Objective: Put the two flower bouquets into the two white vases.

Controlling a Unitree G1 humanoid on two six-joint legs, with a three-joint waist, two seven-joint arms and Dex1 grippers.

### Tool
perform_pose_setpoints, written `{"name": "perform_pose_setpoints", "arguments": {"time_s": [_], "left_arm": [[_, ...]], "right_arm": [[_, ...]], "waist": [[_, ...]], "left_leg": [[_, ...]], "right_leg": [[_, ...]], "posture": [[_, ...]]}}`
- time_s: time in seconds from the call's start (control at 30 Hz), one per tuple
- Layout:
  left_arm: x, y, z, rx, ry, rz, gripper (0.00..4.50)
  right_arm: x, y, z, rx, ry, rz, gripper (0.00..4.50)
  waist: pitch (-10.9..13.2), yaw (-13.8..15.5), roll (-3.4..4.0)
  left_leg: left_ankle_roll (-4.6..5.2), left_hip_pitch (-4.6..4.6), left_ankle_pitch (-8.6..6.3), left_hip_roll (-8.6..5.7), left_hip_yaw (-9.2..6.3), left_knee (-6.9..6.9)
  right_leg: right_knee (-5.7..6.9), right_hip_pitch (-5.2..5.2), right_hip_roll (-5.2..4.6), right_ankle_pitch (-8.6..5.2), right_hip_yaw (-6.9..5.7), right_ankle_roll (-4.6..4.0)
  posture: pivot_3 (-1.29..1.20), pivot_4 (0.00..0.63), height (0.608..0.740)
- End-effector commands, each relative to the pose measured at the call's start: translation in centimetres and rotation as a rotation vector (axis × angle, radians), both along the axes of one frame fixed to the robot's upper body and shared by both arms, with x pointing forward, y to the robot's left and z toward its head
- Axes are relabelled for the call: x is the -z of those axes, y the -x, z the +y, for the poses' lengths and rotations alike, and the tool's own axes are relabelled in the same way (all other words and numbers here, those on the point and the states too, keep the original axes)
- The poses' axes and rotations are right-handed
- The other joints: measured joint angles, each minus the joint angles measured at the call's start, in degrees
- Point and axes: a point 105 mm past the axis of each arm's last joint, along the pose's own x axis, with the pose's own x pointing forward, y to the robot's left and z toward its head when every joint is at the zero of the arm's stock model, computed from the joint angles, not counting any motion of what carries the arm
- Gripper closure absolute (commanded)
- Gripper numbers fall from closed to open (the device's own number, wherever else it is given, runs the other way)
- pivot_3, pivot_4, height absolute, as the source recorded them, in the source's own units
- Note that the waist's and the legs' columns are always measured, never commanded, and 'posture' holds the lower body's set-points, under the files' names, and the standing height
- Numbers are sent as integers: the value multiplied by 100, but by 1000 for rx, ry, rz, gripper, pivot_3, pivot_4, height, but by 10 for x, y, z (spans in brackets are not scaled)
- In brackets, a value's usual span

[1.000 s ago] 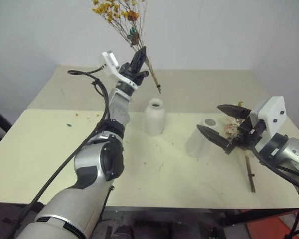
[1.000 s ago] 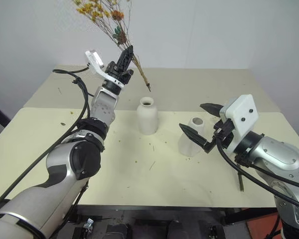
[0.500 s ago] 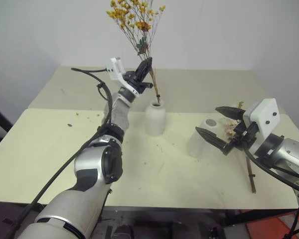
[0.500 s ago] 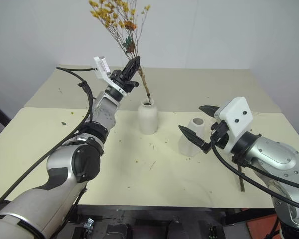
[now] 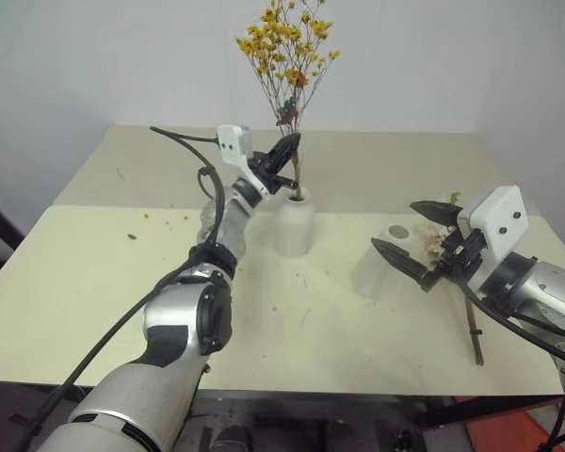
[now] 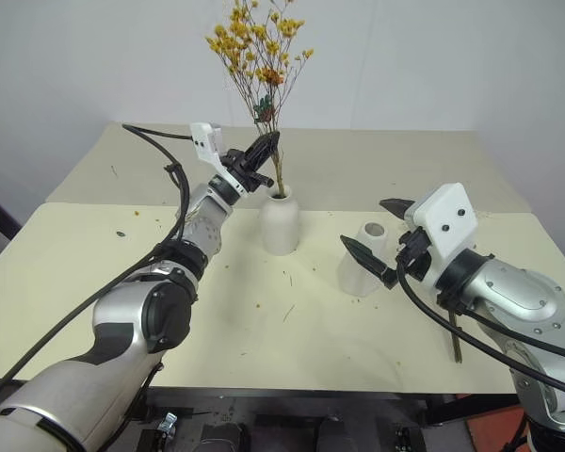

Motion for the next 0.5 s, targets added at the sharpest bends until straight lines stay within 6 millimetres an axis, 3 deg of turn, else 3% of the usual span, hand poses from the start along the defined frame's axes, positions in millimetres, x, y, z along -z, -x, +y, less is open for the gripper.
{"name": "perform_pose_setpoints", "arguments": {"time_s": [0.03,0.13,0.23,0.5], "left_arm": [[-5,9,-11,45,-70,-97,4456],[-4,12,-15,64,-79,-111,4456],[-1,13,-14,62,-80,-113,3781],[0,14,-5,46,-63,-138,1090]], "right_arm": [[-8,3,2,5,10,-40,0],[-8,3,1,7,9,-38,0],[-7,2,2,8,13,-36,0],[-7,1,1,4,21,-35,0]], "waist": [[0,2,0],[0,8,0],[0,4,0],[0,1,0]], "left_leg": [[0,0,0,0,0,0],[0,-1,0,0,0,0],[0,0,0,0,0,0],[0,0,0,0,0,0]], "right_leg": [[0,0,0,0,0,0],[-2,0,0,0,0,0],[0,0,0,0,0,0],[1,0,0,0,0,0]], "posture": [[0,150,740],[0,150,740],[0,150,740],[0,150,740]]}}
